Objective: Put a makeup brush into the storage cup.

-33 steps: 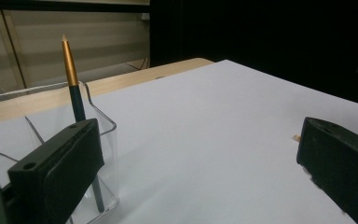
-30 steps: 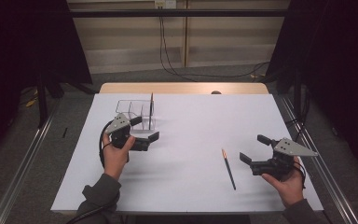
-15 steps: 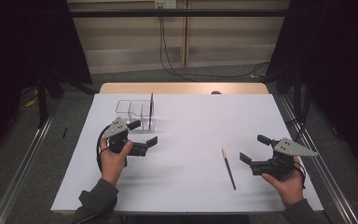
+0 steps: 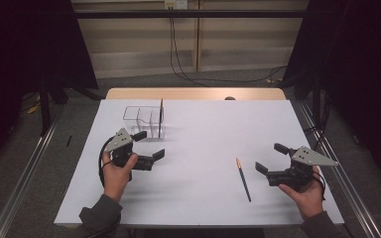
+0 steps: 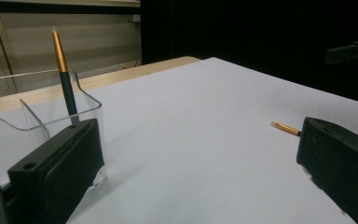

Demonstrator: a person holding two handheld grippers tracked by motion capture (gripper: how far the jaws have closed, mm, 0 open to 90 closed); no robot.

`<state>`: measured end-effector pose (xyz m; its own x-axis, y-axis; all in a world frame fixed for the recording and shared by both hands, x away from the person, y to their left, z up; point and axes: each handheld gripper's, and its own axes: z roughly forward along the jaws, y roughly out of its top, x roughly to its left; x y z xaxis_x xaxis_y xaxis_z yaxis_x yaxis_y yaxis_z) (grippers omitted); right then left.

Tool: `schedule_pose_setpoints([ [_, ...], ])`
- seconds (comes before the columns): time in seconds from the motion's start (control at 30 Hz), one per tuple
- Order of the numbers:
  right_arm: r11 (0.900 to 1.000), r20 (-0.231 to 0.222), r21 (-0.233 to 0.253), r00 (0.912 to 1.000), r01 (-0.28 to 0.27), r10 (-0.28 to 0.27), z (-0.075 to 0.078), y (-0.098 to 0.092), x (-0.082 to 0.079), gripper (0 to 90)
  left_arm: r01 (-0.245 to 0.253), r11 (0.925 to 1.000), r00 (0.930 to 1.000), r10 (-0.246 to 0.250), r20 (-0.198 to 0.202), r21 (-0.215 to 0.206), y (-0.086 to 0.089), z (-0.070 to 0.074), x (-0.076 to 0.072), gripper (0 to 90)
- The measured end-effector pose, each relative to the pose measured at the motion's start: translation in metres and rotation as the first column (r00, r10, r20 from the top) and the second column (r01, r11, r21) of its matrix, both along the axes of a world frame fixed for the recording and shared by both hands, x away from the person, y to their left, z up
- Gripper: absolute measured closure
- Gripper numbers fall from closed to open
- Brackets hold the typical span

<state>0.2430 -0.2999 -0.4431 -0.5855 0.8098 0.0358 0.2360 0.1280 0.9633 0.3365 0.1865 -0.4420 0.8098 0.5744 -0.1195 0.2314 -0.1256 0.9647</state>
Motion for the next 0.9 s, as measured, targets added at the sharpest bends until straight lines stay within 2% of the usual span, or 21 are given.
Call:
schedule_pose_setpoints([
  [0.03, 1.0, -0.001, 0.001, 1.0, -0.001, 0.001, 0.0, 0.0003, 0.0, 1.4, -0.015, 0.9999, 0.9999, 0.015, 0.006, 0.003, 0.0005, 0.0, -0.001, 0.0],
  [0.13, 1.0, 0.001, 0.003, 1.0, -0.001, 0.001, -0.0005, 0.001, 0.0006, 1.5, 0.007, 0.9999, 1.0, -0.007, 0.002, 0.01, 0.0047, 0.0004, -0.002, 0.0],
  [0.2, 1.0, -0.001, 0.002, 1.0, -0.001, 0.001, -0.0007, 0.0016, 0.0007, 1.4, -0.019, 0.9998, 0.9998, 0.019, 0.011, 0.009, 0.0047, 0.0001, -0.0041, 0.1],
  [0.33, 1.0, -0.003, 0.002, 1.0, -0.003, 0.003, -0.0009, 0.0022, 0.001, 1.4, -0.028, 0.9996, 0.9995, 0.028, 0.013, 0.001, 0.007, -0.0003, -0.0056, 0.2],
  [0.37, 1.0, -0.003, -0.001, 1.0, -0.004, 0.004, -0.0012, 0.0022, 0.0012, 1.4, -0.015, 0.9999, 0.9998, 0.015, 0.015, -0.003, 0.0076, -0.0008, -0.0049, 0.3],
  [0.5, 1.0, -0.007, -0.003, 1.0, -0.002, 0.002, -0.0015, 0.0026, 0.0019, 1.4, -0.015, 0.9999, 0.9997, 0.014, 0.017, 0.009, 0.0062, -0.0003, -0.006, 0.2],
  [0.6, 1.0, -0.013, -0.001, 0.9999, 0.005, -0.005, -0.002, 0.0037, 0.002, 1.4, -0.005, 1.0, 0.9998, 0.005, 0.02, -0.007, 0.0053, 0.0007, -0.006, 0.3],
  [0.77, 1.0, -0.018, -0.006, 0.9998, 0.005, -0.005, -0.0021, 0.0055, 0.0046, 1.4, -0.021, 0.9997, 0.9995, 0.02, 0.025, 0.012, 0.0066, 0.0006, -0.0067, 0.3],
  [0.8, 1.0, -0.013, -0.003, 0.9999, 0.006, -0.006, -0.0024, 0.0064, 0.0055, 1.4, -0.006, 1.0, 0.9998, 0.006, 0.021, -0.003, 0.0071, 0.0005, -0.0064, 0.3],
  [0.83, 1.0, -0.016, 0.0, 0.9999, 0.004, -0.004, -0.0027, 0.0072, 0.006, 1.4, -0.021, 0.9998, 0.9996, 0.021, 0.021, -0.003, 0.0074, 0.0009, -0.0073, 0.3],
  [0.87, 1.0, -0.019, -0.01, 0.9998, 0.006, -0.006, -0.003, 0.0082, 0.0065, 1.4, -0.014, 0.9998, 0.9995, 0.014, 0.029, 0.012, 0.0087, 0.0012, -0.007, 0.4],
  [0.9, 1.0, -0.024, -0.007, 0.9997, 0.006, -0.007, -0.0031, 0.0092, 0.007, 1.4, -0.015, 0.9999, 0.9995, 0.015, 0.027, 0.005, 0.0086, 0.0009, -0.0071, 0.5],
])
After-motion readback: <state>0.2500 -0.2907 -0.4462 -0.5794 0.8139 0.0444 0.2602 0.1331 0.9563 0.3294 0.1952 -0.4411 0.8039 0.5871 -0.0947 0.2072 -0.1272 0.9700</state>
